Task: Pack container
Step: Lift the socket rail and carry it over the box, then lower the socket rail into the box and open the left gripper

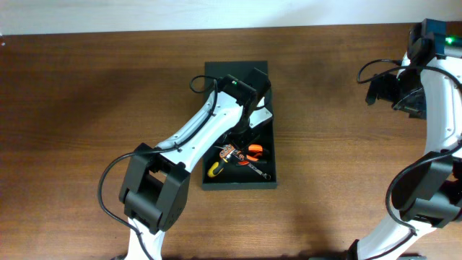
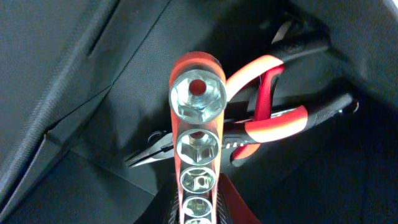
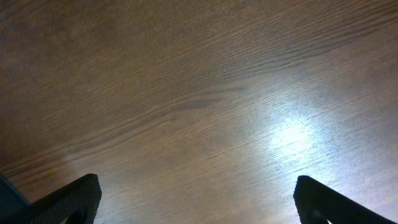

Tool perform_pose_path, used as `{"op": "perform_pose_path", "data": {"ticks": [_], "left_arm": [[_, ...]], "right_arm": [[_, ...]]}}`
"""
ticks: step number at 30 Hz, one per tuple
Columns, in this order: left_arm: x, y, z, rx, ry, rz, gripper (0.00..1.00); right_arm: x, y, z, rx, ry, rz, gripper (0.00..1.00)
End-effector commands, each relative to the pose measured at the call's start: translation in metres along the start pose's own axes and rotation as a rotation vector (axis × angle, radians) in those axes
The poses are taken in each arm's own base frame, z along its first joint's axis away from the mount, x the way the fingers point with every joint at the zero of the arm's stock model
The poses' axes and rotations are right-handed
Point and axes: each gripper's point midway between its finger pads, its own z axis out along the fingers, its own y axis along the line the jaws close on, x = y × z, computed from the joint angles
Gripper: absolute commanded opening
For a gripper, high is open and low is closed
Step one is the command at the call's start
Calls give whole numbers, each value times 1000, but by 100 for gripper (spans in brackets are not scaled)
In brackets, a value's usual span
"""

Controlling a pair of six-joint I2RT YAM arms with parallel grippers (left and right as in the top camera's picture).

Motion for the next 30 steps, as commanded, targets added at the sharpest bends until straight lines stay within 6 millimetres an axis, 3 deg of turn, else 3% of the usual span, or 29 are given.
{"op": "perform_pose_path", "data": {"ticks": [1,5,8,13,20,30], "left_arm": [[1,1,1,10,3,48,9],[-1,-1,5,24,1,81,9],[-3,3,13,21,5,89,2],[-9,13,25,8,-7,91,2],[-10,33,24,-96,3,106,2],[-11,33,24,-96,0,123,2]], "right_arm": [[1,1,-3,-7,-8,11,99],[1,1,-3,-7,-8,11,99],[1,1,-3,-7,-8,11,99],[1,1,-3,-7,-8,11,99],[1,1,-3,-7,-8,11,99],[1,1,-3,-7,-8,11,99]]}}
